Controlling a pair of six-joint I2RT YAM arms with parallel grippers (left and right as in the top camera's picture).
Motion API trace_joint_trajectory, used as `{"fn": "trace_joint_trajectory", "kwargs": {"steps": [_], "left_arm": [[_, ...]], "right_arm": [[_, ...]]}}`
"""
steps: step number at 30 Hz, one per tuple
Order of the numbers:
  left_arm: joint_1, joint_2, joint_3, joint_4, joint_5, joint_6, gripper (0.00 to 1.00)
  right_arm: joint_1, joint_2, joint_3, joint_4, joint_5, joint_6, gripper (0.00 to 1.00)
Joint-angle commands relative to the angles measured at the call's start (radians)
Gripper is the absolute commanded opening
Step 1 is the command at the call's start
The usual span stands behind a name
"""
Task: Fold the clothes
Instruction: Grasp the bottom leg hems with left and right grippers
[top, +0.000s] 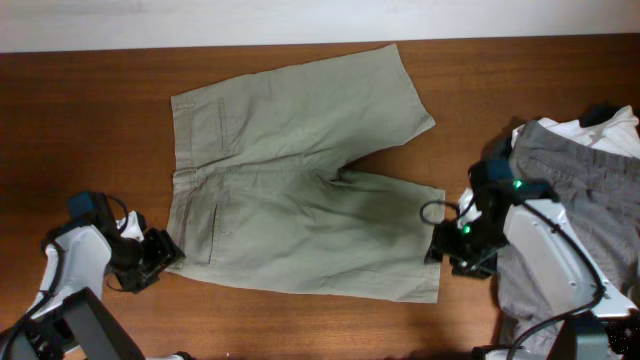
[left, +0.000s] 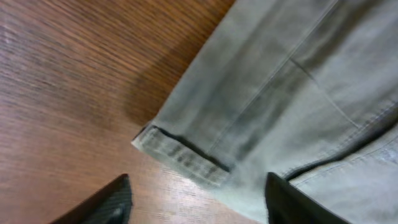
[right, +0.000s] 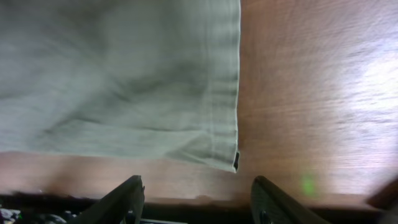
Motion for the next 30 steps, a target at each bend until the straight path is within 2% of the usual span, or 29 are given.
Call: {"fn": "trace_joint_trajectory", "kwargs": {"steps": [1,6,8,9,10,15,21,23,24,26,28,30], "left_arm": [[0.005,-0.003,-0.051,0.056,0.019,-0.06,0.61],[0.005,0.054,-0.085,0.089,0.031,-0.12,0.43],[0.005,0.081,-0.09,0.087,0.093,-0.127,0.3],[0.005,0.082,-0.089,0.087,0.112,-0.126,0.18],[0.005,0.082,-0.084,0.088,0.111,-0.125,0.01],[0.005,0.082,-0.007,0.059,0.119,-0.047,0.0],[0.005,0.081,-0.002,0.053,0.12,-0.016,0.0],[0.005,0.081,-0.002,0.053,0.12,-0.015,0.0],[0.005,0.081,-0.002,0.053,0.125,0.002,0.0],[0.005,0.081,-0.002,0.05,0.127,0.014,0.0],[0.005,0.081,-0.002,0.05,0.127,0.029,0.0],[0.005,0.081,-0.002,0.049,0.127,0.043,0.0]], "right_arm": [[-0.003,-0.006,-0.104,0.055,-0.043,0.008,0.59],[-0.003,-0.006,-0.122,0.081,-0.043,0.008,0.59],[-0.003,-0.006,-0.122,0.096,-0.043,0.008,0.6],[-0.003,-0.006,-0.122,0.101,-0.043,0.008,0.6],[-0.003,-0.006,-0.122,0.103,-0.043,0.008,0.6],[-0.003,-0.006,-0.132,0.099,-0.042,0.019,0.6],[-0.003,-0.006,-0.277,0.15,-0.06,0.113,0.59],[-0.003,-0.006,-0.322,0.219,-0.073,0.146,0.55],[-0.003,-0.006,-0.34,0.251,-0.074,0.174,0.47],[-0.003,-0.006,-0.357,0.311,-0.068,0.184,0.39],[-0.003,-0.006,-0.357,0.368,-0.069,0.172,0.36],[-0.003,-0.006,-0.357,0.383,-0.06,0.169,0.3]]}}
